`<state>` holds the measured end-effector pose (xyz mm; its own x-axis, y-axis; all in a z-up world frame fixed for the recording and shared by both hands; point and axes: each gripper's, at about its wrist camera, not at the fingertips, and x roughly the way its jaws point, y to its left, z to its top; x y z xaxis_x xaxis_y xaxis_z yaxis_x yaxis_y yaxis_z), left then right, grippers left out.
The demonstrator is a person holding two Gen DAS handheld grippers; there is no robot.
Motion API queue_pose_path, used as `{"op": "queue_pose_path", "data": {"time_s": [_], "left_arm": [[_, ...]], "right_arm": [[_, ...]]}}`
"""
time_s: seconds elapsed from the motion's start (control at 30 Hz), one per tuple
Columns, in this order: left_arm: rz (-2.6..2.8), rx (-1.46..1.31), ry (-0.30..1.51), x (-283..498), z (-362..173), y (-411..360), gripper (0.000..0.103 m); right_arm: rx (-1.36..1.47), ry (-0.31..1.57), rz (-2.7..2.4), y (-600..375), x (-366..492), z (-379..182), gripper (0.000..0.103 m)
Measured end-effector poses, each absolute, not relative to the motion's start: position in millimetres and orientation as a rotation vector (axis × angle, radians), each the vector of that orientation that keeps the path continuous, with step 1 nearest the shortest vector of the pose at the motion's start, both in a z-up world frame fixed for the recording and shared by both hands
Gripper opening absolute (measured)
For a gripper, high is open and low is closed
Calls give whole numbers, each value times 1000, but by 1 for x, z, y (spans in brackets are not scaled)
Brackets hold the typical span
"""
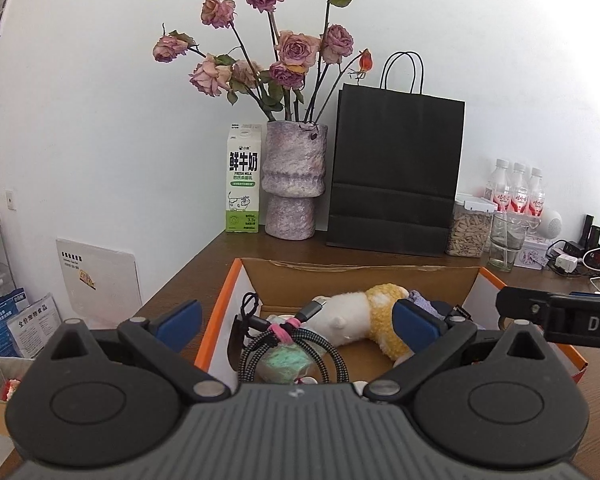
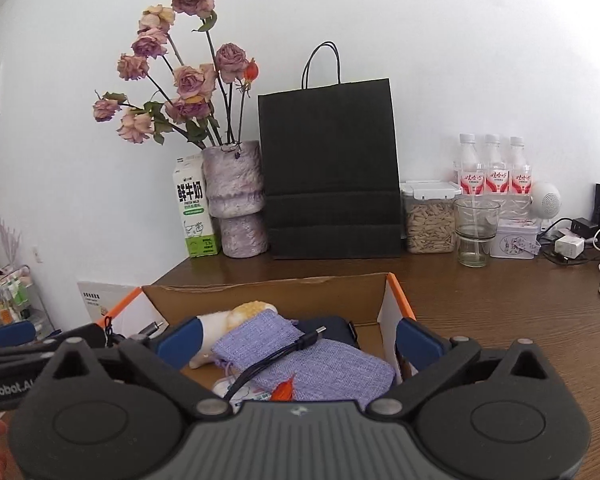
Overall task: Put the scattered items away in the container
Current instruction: 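Carry the orange item into the box and open the right tool, then withdraw both tools from the box back over the table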
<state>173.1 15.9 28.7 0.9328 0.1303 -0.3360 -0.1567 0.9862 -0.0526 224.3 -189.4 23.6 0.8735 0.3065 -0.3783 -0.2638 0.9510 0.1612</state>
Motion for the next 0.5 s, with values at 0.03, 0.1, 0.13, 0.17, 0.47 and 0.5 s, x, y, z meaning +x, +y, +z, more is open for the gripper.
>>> {"op": "queue_pose_path", "data": {"time_s": [0.03, 0.1, 0.13, 0.17, 0.47, 0.5], "left_arm": [[148, -80, 340, 173, 29, 16, 103], [148, -84, 337, 171, 30, 18, 103], [146, -84, 336, 170, 30, 18, 103], [144, -84, 334, 168, 30, 18, 103], [136, -94, 332, 149, 31, 23, 103], [135, -93, 334, 146, 31, 24, 103]], "right_arm": [[113, 424, 304, -191, 224, 24, 103], [104, 427, 296, -192, 222, 24, 103], [96, 426, 293, -193, 219, 24, 103], [91, 427, 293, -193, 217, 25, 103], [37, 428, 324, -189, 193, 27, 103], [33, 428, 326, -189, 189, 27, 103]]}}
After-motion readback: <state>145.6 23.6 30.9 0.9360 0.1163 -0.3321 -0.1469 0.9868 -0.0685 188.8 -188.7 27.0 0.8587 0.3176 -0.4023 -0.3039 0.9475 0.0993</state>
